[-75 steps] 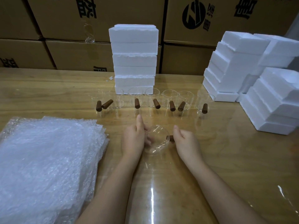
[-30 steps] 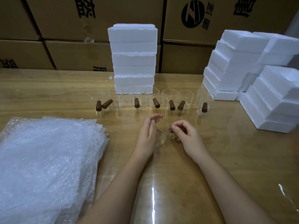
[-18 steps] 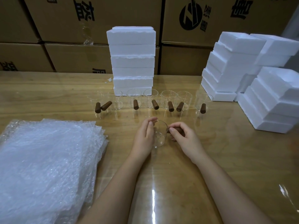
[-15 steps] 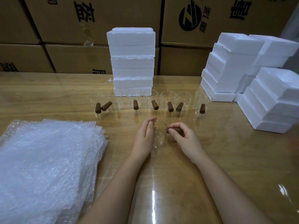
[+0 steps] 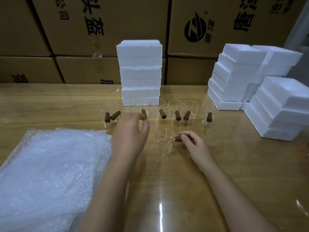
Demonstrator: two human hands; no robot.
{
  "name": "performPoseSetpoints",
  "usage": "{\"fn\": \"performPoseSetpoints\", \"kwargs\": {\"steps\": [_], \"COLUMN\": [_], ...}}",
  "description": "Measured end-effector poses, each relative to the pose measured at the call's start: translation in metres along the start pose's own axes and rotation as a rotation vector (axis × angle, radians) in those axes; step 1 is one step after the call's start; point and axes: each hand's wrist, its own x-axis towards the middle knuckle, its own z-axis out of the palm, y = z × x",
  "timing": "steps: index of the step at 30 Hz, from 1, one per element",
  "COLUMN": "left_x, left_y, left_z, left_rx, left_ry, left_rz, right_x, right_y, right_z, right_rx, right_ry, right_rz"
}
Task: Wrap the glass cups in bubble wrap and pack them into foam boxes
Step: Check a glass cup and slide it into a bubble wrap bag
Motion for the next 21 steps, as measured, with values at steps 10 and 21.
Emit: {"fn": "performPoseSetpoints", "kwargs": {"steps": [10, 21], "left_x": [-0.008, -0.013], "left_y": [-0.05, -0.053], "left_z": [-0.099, -0.12], "left_rx": [0.699, 0.413], "left_ry": [-0.466, -0.305], "left_rz": [-0.524, -0.409], "right_x": [0.003, 0.0], "right_y": [0.001, -0.005], "right_z": [0.0, 0.002], "right_rx": [0.018, -0.005], "right_ry": [0.104, 0.152], "right_rz": [0.086, 0.119]}}
